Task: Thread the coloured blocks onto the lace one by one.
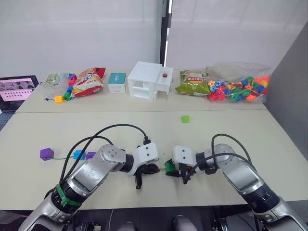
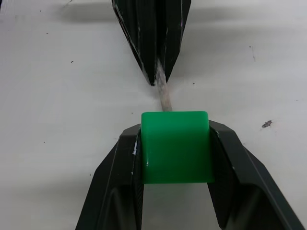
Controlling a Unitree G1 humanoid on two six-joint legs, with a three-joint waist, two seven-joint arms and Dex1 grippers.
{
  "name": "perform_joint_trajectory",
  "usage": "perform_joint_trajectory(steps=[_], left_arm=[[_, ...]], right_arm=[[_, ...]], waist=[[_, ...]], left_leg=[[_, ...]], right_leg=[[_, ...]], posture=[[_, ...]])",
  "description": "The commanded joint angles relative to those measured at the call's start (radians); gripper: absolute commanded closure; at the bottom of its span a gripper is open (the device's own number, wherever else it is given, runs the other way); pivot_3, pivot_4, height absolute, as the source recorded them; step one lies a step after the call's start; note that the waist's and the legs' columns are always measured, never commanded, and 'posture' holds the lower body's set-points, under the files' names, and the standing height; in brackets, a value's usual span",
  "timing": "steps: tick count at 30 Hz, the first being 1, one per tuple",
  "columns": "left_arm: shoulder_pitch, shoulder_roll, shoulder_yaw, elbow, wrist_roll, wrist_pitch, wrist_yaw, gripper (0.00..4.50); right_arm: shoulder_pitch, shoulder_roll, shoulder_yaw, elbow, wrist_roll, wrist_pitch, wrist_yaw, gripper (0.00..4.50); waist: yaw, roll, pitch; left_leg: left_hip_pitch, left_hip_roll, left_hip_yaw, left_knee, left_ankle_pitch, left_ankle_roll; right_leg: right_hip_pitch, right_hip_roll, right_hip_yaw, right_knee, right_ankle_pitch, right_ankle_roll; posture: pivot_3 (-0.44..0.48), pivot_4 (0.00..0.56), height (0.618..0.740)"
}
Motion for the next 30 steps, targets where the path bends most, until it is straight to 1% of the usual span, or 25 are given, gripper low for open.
perform_joint_trajectory(steps=[1, 6, 10, 12, 16, 19, 22, 24, 28, 30], left_arm=[[-0.034, -0.045, -0.028, 0.017, 0.000, -0.062, -0.010, 4.50], [-0.053, -0.118, -0.069, 0.097, 0.009, -0.131, -0.027, 4.50], [-0.052, -0.149, -0.085, 0.164, 0.039, -0.196, -0.035, 4.50], [-0.042, -0.135, -0.058, 0.184, 0.060, -0.251, -0.035, 3.80], [-0.009, -0.060, 0.000, 0.172, 0.081, -0.336, -0.059, 2.53], [0.023, -0.018, 0.063, 0.144, 0.040, -0.346, -0.080, 1.56], [0.055, 0.017, 0.106, 0.119, 0.002, -0.344, -0.111, 1.56], [0.074, 0.033, 0.105, 0.134, 0.021, -0.366, -0.112, 1.56], [0.098, 0.007, 0.099, 0.177, 0.029, -0.403, -0.107, 1.56], [0.100, -0.010, 0.085, 0.202, 0.053, -0.433, -0.098, 1.56]], right_arm=[[0.000, 0.008, 0.019, -0.054, 0.011, 0.024, -0.004, 3.30], [-0.004, 0.029, 0.035, -0.073, 0.009, 0.053, -0.024, 3.30], [-0.003, 0.046, 0.046, -0.081, 0.002, 0.076, -0.044, 3.30], [0.008, 0.038, 0.044, -0.084, -0.005, 0.094, -0.052, 3.30], [0.044, -0.002, 0.021, -0.090, -0.006, 0.120, -0.064, 3.30], [0.077, -0.029, 0.002, -0.103, 0.001, 0.132, -0.075, 3.30], [0.093, -0.041, -0.014, -0.118, 0.017, 0.155, -0.089, 3.30], [0.099, -0.044, -0.022, -0.123, 0.024, 0.166, -0.095, 3.30], [0.096, -0.047, -0.022, -0.123, 0.030, 0.177, -0.104, 3.30], [0.095, -0.048, -0.020, -0.125, 0.034, 0.182, -0.108, 3.30]], waist=[[0.001, 0.000, 0.000], [0.007, 0.000, 0.000], [0.016, 0.000, -0.001], [0.020, 0.000, -0.001], [0.017, 0.000, -0.001], [0.016, 0.000, -0.001], [0.020, 0.000, -0.001], [0.027, 0.000, -0.001], [0.030, 0.000, -0.001], [0.029, 0.000, -0.001]], left_leg=[[0.000, 0.000, 0.000, 0.000, 0.000, 0.000], [0.000, -0.001, 0.000, 0.001, 0.000, 0.000], [0.002, -0.001, 0.000, 0.002, 0.000, 0.000], [0.005, -0.001, 0.000, 0.002, 0.000, 0.000], [0.005, 0.000, 0.000, 0.001, 0.000, 0.000], [0.004, 0.000, -0.001, 0.001, 0.000, 0.000], [0.002, 0.000, -0.001, 0.001, 0.000, 0.000], [0.001, 0.000, 0.000, 0.001, 0.000, 0.000], [0.002, -0.001, 0.000, 0.001, 0.000, 0.000], [0.002, -0.001, 0.000, 0.001, 0.000, 0.000]], right_leg=[[0.000, 0.000, 0.000, 0.000, 0.000, 0.000], [0.001, 0.000, 0.000, 0.000, 0.000, 0.000], [0.004, -0.001, 0.000, -0.001, 0.000, 0.000], [0.007, 0.000, 0.000, -0.002, 0.000, 0.000], [0.008, 0.000, 0.000, -0.002, 0.000, 0.000], [0.005, 0.000, 0.000, 0.000, 0.000, 0.000], [0.002, 0.000, 0.000, 0.000, 0.000, 0.000], [0.002, 0.000, 0.000, -0.001, 0.000, 0.000], [0.003, -0.001, 0.000, -0.002, 0.000, 0.000], [0.003, -0.001, 0.000, -0.002, 0.000, 0.000]], posture=[[0.000, 0.150, 0.740], [0.000, 0.150, 0.740], [0.000, 0.150, 0.740], [0.000, 0.150, 0.740], [0.000, 0.150, 0.740], [0.000, 0.150, 0.740], [0.000, 0.150, 0.740], [0.000, 0.150, 0.740], [0.000, 0.150, 0.740], [0.000, 0.150, 0.740]])
